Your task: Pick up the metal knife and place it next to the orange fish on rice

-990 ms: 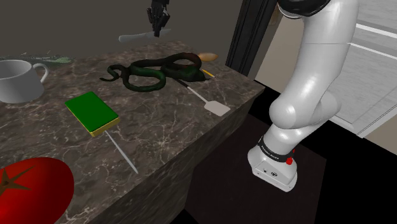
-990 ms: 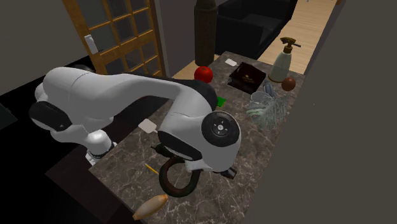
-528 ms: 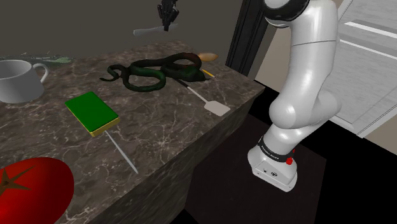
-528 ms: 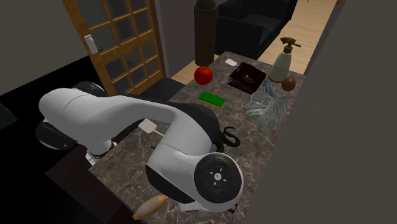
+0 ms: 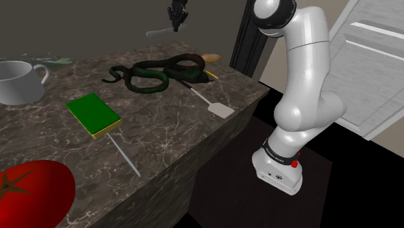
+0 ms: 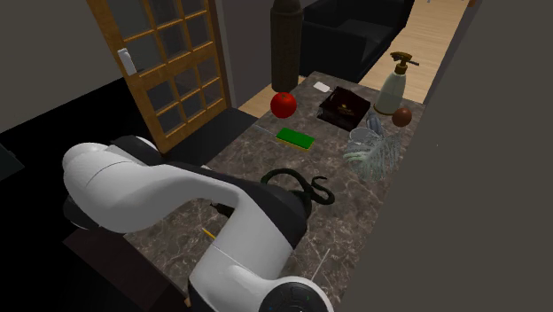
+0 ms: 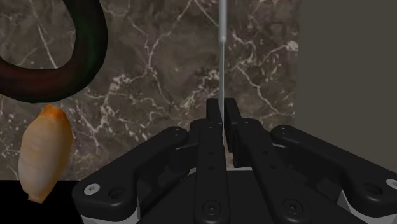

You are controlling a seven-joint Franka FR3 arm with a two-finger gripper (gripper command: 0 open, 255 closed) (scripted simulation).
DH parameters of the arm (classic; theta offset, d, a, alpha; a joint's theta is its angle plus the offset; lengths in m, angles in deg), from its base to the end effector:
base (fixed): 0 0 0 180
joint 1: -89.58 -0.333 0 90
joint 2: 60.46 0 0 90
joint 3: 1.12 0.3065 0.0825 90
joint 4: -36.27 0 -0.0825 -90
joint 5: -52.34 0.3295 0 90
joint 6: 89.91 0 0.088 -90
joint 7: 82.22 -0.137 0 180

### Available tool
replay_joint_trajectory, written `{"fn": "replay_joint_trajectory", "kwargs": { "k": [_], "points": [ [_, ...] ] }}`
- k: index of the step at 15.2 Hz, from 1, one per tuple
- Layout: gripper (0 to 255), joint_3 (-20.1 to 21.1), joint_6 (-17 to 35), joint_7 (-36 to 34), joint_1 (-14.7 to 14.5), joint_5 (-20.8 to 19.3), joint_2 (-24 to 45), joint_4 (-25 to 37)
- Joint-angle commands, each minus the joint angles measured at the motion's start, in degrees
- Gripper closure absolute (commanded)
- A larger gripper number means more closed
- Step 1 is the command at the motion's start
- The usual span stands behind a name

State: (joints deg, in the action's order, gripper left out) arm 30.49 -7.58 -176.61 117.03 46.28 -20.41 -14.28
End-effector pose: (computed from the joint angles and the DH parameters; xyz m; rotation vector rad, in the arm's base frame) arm 0.6441 -0.0950 0.4821 -2.0010 2.2443 0.3305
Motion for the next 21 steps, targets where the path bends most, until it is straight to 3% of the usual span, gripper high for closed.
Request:
{"fn": "replay_joint_trajectory", "kwargs": {
  "k": [1, 12, 20, 21],
  "points": [
    [255, 0.0, 1.8, 0.3, 0.7, 0.1, -0.4, -2.3],
    [255, 0.2, 11.8, 1.3, 3.5, 0.9, -2.5, -14.9],
    [255, 0.2, 12.2, 1.4, 3.6, 0.9, -2.5, -15.3],
    [0, 0.2, 12.2, 1.4, 3.6, 0.9, -2.5, -15.3]
  ]
}}
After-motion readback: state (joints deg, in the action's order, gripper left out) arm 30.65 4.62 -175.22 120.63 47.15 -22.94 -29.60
